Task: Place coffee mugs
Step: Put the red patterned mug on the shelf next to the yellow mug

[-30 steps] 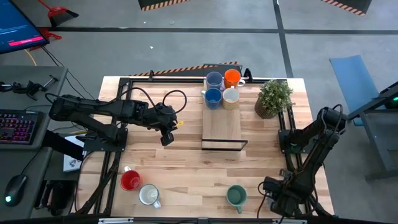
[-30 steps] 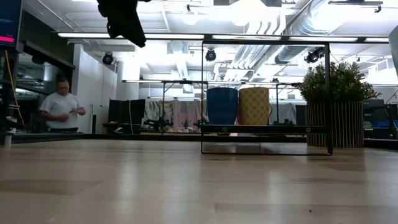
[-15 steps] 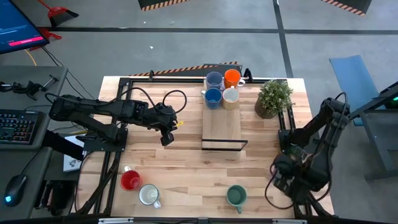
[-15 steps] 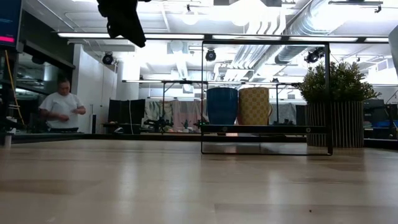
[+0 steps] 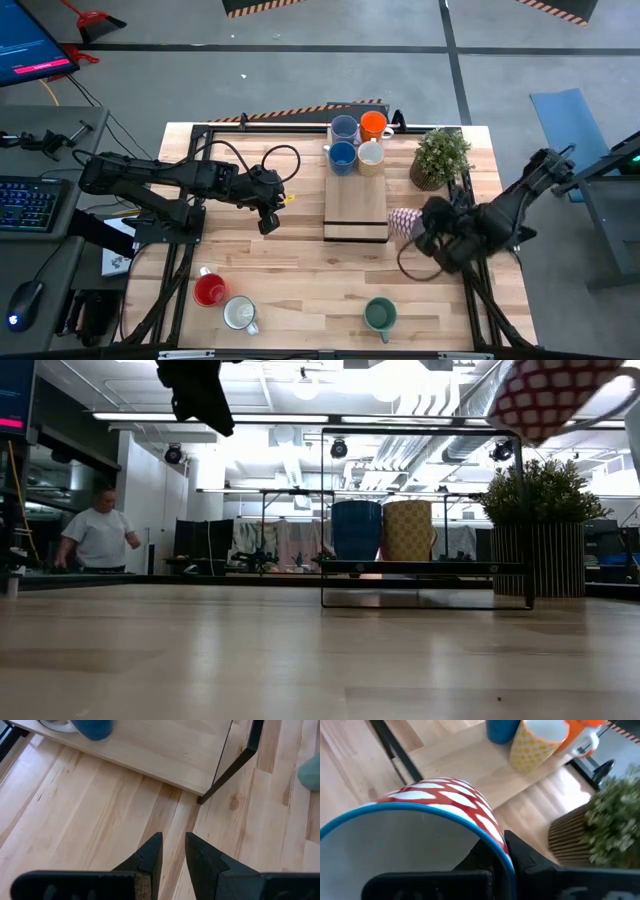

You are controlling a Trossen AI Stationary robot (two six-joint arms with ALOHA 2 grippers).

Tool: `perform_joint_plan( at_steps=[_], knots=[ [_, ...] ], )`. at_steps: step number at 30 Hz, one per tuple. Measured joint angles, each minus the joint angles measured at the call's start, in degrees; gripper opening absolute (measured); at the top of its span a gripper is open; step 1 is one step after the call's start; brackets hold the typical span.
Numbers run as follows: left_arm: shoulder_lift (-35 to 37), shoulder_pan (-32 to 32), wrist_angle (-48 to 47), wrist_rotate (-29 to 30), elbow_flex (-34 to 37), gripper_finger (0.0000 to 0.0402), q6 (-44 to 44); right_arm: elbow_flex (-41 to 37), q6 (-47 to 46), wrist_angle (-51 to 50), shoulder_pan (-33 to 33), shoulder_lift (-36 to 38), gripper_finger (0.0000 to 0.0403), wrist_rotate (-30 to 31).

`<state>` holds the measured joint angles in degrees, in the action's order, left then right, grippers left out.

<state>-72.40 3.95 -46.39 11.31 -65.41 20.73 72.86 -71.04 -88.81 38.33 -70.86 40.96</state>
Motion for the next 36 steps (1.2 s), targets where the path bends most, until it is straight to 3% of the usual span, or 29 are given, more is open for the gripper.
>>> perform_joint_plan(
  at_steps=[9,14,20,25,29,36],
  knots=[
    [0.00,0.00,0.00,0.00,0.00,0.0074,0.02,-0.09,26.68,13.66,-15.27,4.55,0.0000,-8.98],
    [0.00,0.02,-0.04,0.00,0.00,0.0074,0.02,-0.09,30.66,14.13,-18.82,4.71,0.0000,-15.84],
    [-0.02,0.01,-0.04,0.00,0.00,0.0074,-0.90,1.00,30.79,11.42,-19.25,5.34,0.0000,-18.66],
    [-0.02,0.00,-0.04,0.00,0.00,0.0074,-0.90,7.72,30.96,7.94,-18.80,5.34,0.0000,-18.09],
    [-0.02,0.01,-0.04,0.00,0.00,0.0074,-0.92,12.92,33.95,8.29,-19.14,5.13,0.0000,-13.22],
    [-0.02,0.00,-0.04,0.01,0.01,0.0074,-0.90,13.42,44.64,13.25,-27.34,0.47,0.0000,-10.59]
  ],
)
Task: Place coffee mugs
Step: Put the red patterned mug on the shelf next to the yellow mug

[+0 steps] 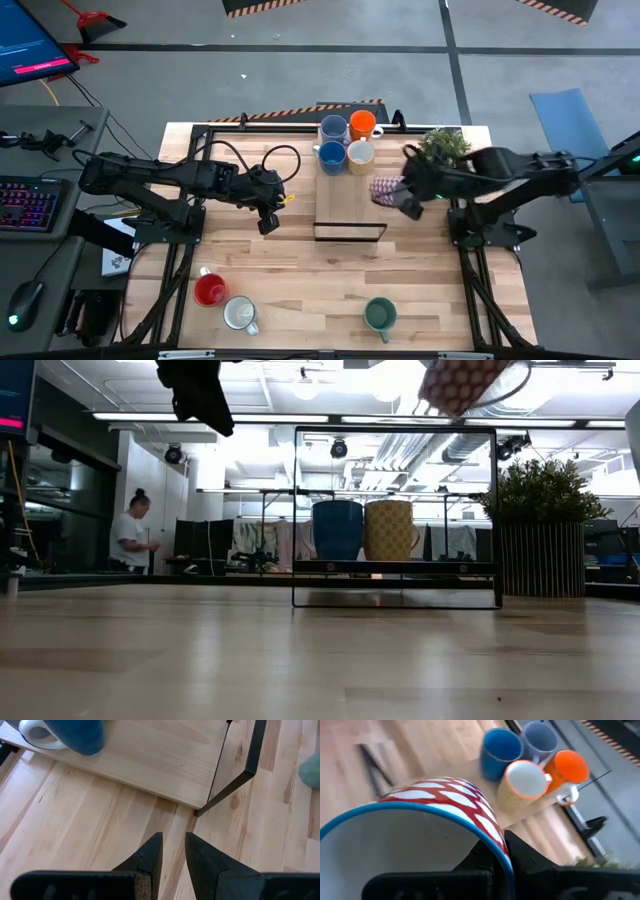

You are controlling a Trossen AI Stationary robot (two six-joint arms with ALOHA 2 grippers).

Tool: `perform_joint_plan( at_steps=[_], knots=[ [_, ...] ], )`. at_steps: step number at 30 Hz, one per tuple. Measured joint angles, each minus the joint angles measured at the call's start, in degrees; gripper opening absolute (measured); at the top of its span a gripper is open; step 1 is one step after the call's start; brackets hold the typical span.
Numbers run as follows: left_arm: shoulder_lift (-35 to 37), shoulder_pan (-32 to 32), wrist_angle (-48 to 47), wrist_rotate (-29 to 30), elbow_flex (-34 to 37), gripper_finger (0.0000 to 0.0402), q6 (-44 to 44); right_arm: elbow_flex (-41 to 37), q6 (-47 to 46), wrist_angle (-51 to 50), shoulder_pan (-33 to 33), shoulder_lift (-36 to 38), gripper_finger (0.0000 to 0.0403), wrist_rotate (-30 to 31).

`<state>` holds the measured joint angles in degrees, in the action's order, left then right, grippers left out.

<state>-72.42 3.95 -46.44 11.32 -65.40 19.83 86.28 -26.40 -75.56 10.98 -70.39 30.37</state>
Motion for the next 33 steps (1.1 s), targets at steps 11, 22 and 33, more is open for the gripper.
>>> perform_joint_plan(
  at_steps=[11,22,33],
  knots=[
    [0.00,0.00,-0.09,-0.01,0.00,0.0074,-0.04,-0.11,18.27,6.94,-16.95,-10.28,0.0000,-16.50],
    [0.00,0.92,-8.44,-0.17,0.01,0.0074,-0.01,-0.11,27.98,9.43,-24.87,-18.68,0.0000,-25.02],
    [0.00,1.49,-13.97,1.06,0.01,0.0074,1.09,-0.15,29.87,10.58,-27.94,-25.43,0.0000,-26.41]
  ],
)
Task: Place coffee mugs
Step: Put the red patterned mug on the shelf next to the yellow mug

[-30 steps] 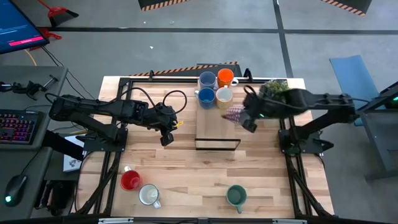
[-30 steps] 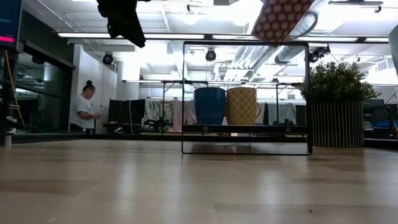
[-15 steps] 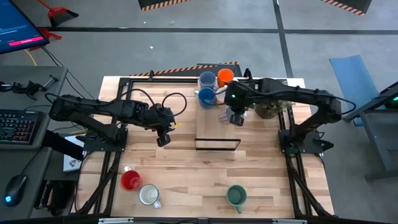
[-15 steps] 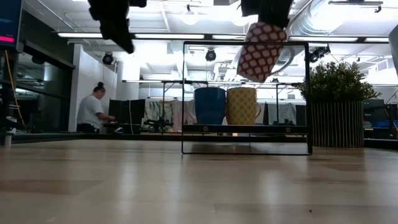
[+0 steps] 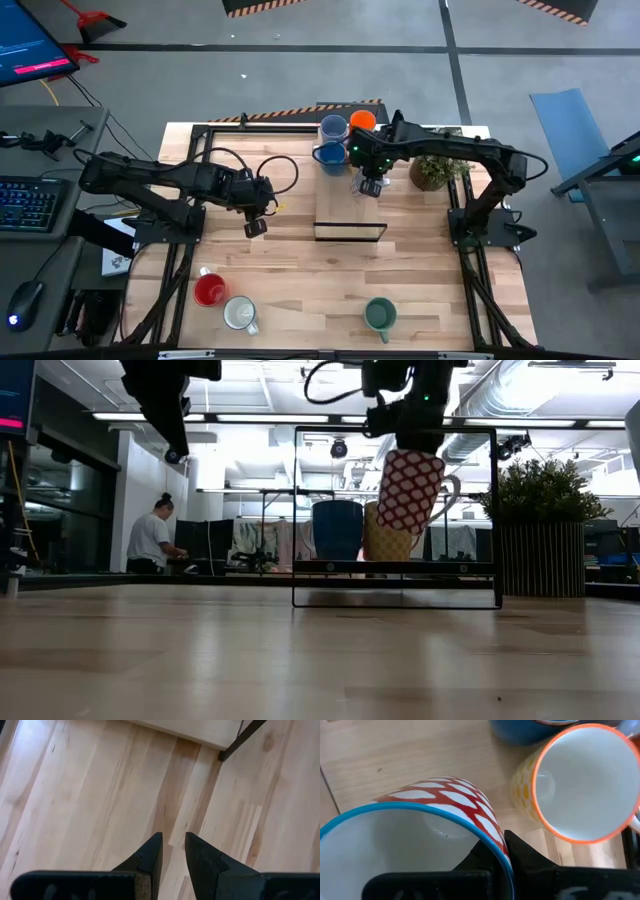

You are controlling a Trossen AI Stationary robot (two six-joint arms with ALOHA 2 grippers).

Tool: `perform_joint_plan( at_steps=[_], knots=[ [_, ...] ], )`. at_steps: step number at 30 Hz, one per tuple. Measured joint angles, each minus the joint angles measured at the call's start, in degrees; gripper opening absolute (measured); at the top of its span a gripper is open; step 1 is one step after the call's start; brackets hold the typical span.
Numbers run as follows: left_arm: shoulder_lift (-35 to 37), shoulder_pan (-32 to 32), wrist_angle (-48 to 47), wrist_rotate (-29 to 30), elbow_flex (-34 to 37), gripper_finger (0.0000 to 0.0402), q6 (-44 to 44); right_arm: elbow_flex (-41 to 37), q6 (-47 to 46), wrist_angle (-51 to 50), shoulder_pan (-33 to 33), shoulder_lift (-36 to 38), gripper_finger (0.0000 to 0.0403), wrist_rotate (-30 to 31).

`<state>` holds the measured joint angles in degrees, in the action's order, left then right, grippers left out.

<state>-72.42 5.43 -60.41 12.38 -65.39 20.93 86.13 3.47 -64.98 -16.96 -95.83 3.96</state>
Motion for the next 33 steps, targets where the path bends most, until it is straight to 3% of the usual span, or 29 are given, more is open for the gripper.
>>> perform_joint_plan(
  at_steps=[13,26,33],
  knots=[
    [0.00,-0.02,0.01,0.05,0.00,0.0074,0.04,0.00,-0.64,0.10,0.04,-4.39,0.0000,4.96],
    [0.00,-0.02,0.03,0.05,0.00,0.0074,1.05,0.00,-0.54,0.92,-0.43,-6.30,0.0001,4.57],
    [0.00,-0.02,0.04,0.05,0.00,0.0074,1.57,0.00,-0.95,0.89,-0.43,-6.28,0.0023,4.02]
  ],
)
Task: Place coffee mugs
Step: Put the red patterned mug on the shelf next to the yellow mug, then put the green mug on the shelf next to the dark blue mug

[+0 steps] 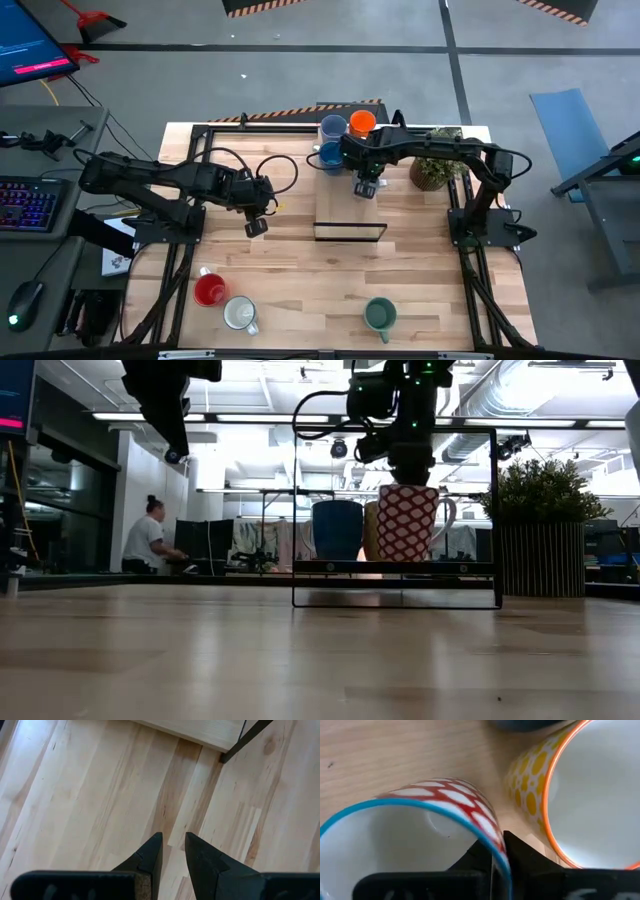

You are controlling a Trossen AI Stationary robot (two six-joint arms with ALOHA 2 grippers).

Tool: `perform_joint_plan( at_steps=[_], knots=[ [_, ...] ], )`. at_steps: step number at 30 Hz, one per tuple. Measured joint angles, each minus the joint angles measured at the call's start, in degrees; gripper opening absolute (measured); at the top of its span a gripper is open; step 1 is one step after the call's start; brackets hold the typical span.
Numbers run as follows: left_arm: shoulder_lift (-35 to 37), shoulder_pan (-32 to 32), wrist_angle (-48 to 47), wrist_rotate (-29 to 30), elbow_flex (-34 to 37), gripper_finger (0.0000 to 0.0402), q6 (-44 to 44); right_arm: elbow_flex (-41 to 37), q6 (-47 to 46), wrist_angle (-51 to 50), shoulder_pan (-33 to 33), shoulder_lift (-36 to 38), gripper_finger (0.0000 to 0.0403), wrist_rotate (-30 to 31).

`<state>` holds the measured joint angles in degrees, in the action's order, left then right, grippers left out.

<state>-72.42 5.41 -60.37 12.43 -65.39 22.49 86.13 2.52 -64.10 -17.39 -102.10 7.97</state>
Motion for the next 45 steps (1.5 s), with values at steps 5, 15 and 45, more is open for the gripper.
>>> perform_joint_plan(
  at_steps=[5,15,45],
  knots=[
    [0.00,0.00,-0.01,0.00,0.00,0.0074,0.03,0.00,-0.08,-0.04,-0.47,0.00,0.0045,0.37],
    [0.00,1.43,0.01,0.02,0.00,0.0074,0.95,0.57,-0.10,-2.93,-0.63,0.09,0.0093,-0.21],
    [0.00,2.16,0.44,2.47,0.00,0.0074,3.42,6.53,-27.35,-13.62,32.81,22.85,0.0099,-17.84]
  ],
)
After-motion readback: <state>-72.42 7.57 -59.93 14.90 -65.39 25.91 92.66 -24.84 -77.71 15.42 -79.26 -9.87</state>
